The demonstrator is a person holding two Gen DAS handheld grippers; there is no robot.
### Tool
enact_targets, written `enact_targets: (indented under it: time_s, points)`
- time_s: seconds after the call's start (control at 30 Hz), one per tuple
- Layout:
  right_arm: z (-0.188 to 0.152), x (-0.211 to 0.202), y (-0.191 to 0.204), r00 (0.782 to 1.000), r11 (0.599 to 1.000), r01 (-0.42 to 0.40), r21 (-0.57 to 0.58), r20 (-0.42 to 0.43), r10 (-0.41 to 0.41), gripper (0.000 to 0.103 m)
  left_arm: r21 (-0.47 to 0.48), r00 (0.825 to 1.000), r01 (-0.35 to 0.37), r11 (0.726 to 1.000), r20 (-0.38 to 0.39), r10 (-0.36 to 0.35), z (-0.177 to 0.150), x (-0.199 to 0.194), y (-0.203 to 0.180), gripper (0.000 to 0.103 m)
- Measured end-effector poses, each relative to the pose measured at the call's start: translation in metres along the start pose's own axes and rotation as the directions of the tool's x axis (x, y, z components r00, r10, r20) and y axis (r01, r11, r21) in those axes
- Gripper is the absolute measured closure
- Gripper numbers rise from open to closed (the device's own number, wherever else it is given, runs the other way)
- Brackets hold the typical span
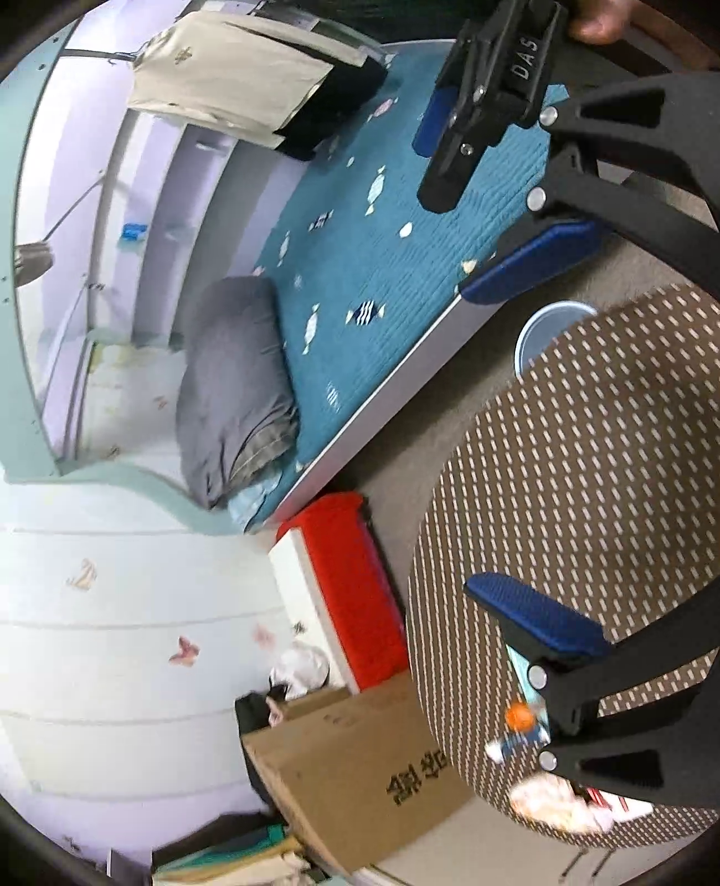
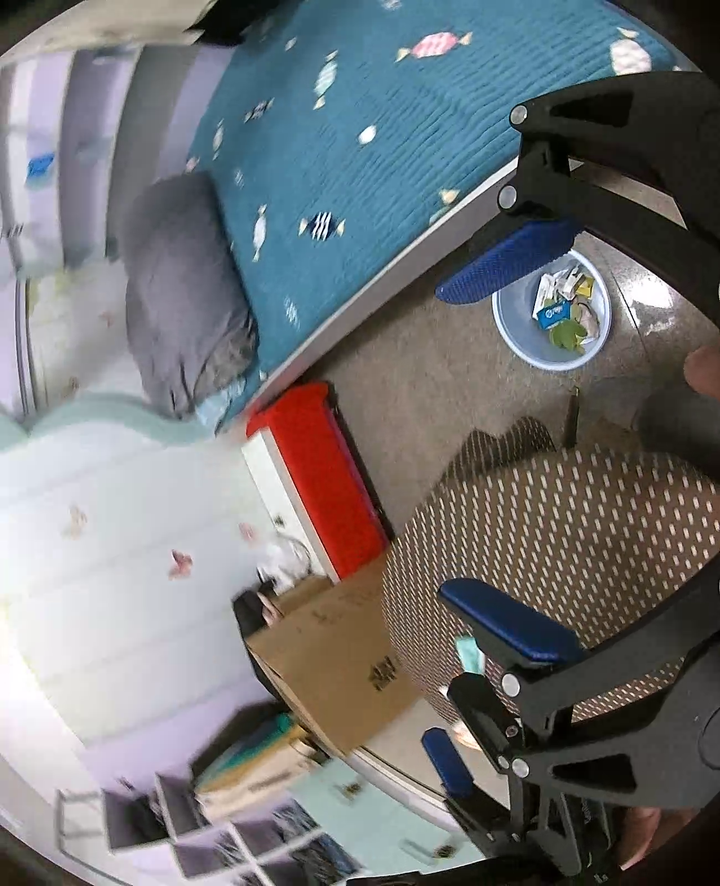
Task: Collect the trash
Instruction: 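Move both open tools back over the table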
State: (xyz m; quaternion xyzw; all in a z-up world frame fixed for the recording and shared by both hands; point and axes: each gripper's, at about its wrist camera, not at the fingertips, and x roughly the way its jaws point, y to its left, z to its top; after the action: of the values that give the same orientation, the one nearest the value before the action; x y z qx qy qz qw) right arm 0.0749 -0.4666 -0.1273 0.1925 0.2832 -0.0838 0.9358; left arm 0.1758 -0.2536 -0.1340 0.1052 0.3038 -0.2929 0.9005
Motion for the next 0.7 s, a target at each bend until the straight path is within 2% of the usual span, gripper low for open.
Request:
enact_targets:
  time_s: [0.17, 0.37, 0.7]
  points:
    - [-0.008, 0.005, 0.048, 0.995, 0.991, -0.088, -0.101, -0.056, 0.083, 0.006, -0.023, 0.998, -0.049, 0.999, 0.027, 0.049, -0.018, -0.029, 0.035, 0.008]
    - [-0.021, 0.024, 0.104, 0.979, 0.960, -0.187, -0.210, -0.124, 0.164, 0.006, -0.082, 0.991, -0.131, 0.988, 0.022, 0.133, -0.043, -0.050, 0.092, 0.008]
    - [-0.031, 0.084, 0.184, 0.948, 0.907, -0.275, -0.320, -0.247, 0.201, 0.006, -0.206, 0.966, -0.256, 0.944, -0.014, 0.259, -0.080, -0.064, 0.201, 0.008]
